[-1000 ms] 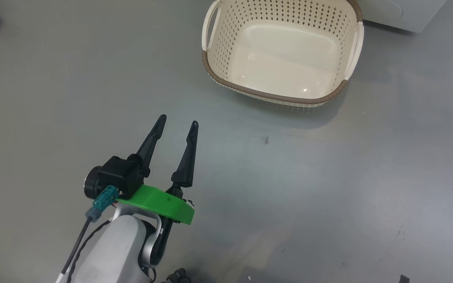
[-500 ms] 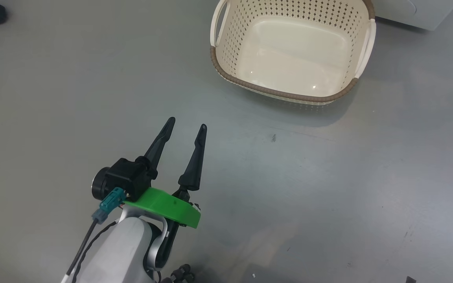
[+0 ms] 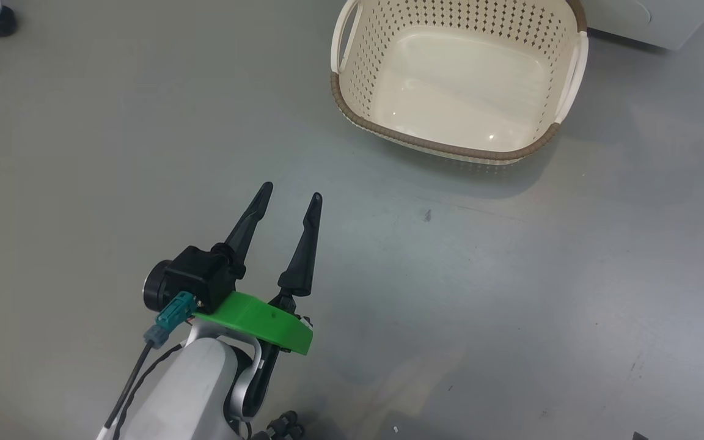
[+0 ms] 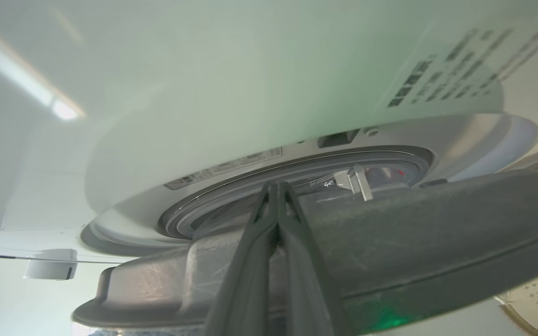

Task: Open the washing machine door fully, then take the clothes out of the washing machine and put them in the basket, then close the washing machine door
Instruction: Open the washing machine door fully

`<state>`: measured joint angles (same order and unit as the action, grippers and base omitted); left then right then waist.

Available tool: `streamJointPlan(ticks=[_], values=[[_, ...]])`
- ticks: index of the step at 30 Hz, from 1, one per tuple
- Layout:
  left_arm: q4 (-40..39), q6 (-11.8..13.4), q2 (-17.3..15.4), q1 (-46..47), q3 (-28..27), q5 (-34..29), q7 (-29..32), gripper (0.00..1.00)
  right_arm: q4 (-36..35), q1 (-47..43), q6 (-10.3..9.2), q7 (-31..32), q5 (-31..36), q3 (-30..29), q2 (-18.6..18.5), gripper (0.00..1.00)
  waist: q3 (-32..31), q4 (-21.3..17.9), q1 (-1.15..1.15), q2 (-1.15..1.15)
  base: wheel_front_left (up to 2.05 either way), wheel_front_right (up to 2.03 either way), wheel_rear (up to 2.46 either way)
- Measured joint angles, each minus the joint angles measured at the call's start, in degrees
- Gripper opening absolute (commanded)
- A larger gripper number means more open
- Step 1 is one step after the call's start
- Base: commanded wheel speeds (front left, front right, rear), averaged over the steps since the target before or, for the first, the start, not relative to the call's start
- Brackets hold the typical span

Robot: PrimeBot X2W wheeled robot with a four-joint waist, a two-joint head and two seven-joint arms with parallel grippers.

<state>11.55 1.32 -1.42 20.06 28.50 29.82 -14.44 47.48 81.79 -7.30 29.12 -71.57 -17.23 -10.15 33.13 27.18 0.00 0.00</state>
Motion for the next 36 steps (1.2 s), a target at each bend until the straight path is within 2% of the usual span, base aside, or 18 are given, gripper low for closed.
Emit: streamJointPlan(ticks=[23, 36], values=[[0.5, 0.5, 0.0, 0.0, 0.0, 0.2, 0.0, 1.0, 3.0, -3.9, 0.0, 3.5, 0.0, 0.2, -1.4, 0.0, -3.8, -0.2, 0.0, 0.0, 0.0, 0.0, 0.0], [1.1, 0.6, 0.0, -0.2, -0.1, -0.3, 0.0, 1.0, 4.6, -8.7, 0.51, 6.4, -0.5, 0.2, -0.6, 0.0, -6.5, -0.4, 0.0, 0.0, 0.0, 0.0, 0.0]])
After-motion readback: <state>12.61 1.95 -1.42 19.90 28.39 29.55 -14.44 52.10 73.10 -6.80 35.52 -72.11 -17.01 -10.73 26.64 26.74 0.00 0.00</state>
